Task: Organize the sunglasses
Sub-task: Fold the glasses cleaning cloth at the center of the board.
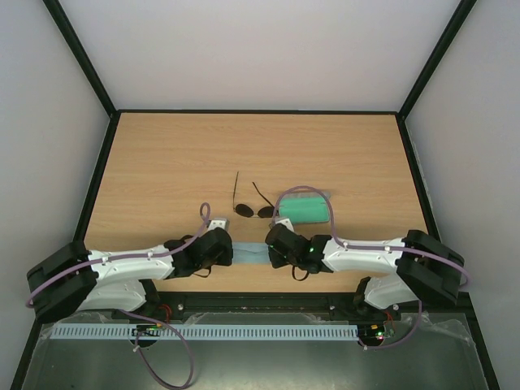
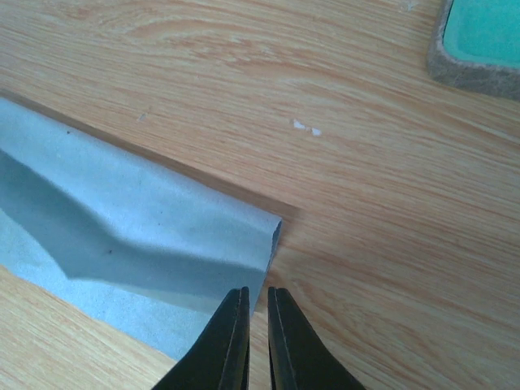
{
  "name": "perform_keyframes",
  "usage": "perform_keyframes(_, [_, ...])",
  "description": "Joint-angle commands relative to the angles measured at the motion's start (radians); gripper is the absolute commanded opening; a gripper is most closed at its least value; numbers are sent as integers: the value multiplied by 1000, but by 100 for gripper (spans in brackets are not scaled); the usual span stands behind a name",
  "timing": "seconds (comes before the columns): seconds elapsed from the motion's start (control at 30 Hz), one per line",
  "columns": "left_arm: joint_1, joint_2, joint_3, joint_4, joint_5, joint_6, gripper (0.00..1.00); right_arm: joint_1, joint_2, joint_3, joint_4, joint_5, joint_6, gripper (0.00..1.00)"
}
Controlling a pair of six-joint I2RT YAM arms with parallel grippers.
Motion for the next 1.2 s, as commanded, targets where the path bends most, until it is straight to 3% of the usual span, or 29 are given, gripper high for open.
perform_keyframes(0.0, [-21, -22, -16, -29, -29, -23, 12, 21, -26, -22, -23, 13, 17, 9])
perform_keyframes(0.53, [-129, -166, -46, -153, -81, -153, 17, 98, -159, -60, -161, 63, 124, 11])
perform_keyframes(0.77, [-103, -211, -8, -238, -142, -146, 40, 94, -232, 0, -253, 71, 153, 30])
perform_keyframes(0.87, [-50, -191, -29, -181, -80, -119, 41, 57, -207, 13, -223, 5, 156, 33])
perform_keyframes(1.03, [41, -189, -87, -42, 85, -79, 43, -76, -218, -59, -47, -236, 142, 35])
perform_keyframes(1.17, [108, -192, -95, 7, 196, -36, 46, -121, -158, -34, -32, -292, 120, 35])
